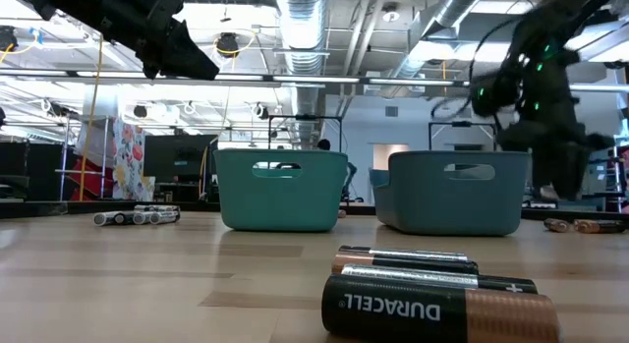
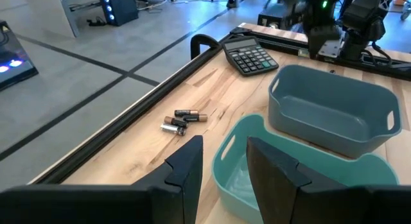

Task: Sort batteries
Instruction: Put the silver battery into the blue bin

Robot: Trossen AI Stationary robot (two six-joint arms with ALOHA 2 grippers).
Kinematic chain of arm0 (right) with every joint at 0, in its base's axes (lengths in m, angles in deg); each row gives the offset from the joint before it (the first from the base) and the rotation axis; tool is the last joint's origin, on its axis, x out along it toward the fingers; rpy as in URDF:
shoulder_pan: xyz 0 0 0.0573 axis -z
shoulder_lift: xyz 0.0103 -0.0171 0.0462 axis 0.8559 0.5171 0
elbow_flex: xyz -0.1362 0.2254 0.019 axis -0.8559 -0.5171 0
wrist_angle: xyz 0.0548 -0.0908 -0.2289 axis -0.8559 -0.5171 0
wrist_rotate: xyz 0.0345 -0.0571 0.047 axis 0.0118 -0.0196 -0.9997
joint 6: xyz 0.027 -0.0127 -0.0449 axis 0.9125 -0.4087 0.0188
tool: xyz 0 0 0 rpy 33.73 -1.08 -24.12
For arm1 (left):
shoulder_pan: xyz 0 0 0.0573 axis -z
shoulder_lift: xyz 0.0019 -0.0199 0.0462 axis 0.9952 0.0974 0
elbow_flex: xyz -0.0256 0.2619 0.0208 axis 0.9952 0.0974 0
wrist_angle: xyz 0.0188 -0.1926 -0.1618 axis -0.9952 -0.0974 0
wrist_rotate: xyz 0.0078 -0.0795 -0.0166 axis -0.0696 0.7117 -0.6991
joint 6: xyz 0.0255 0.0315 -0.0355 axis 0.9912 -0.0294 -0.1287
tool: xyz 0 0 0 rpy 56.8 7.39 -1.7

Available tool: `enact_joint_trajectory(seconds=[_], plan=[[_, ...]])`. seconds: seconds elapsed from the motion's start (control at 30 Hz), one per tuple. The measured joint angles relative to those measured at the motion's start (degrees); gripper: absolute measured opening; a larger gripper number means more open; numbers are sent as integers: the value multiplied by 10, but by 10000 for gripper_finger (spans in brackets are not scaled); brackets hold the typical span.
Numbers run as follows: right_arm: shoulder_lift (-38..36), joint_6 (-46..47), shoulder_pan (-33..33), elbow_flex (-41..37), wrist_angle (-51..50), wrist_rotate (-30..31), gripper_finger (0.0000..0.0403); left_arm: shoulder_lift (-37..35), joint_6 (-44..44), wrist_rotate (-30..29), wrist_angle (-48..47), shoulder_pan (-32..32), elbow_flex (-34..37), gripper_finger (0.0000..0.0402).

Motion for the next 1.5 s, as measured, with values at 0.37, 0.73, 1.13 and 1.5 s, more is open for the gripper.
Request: enact_joint_trajectory(seconds=[0.37, 0.73, 1.13, 1.5], plan=[[-186, 31, 0, 66, -36, 14, 19, 0, 0, 0, 0, 0, 0, 114], [-277, -5, -43, 92, 139, 14, 20, 0, 0, 0, 0, 0, 0, 114], [-192, -61, -179, 113, 334, 6, 20, 0, 0, 0, 0, 0, 0, 114], [25, -140, -274, 253, 185, 6, 20, 0, 0, 0, 0, 0, 0, 114]])
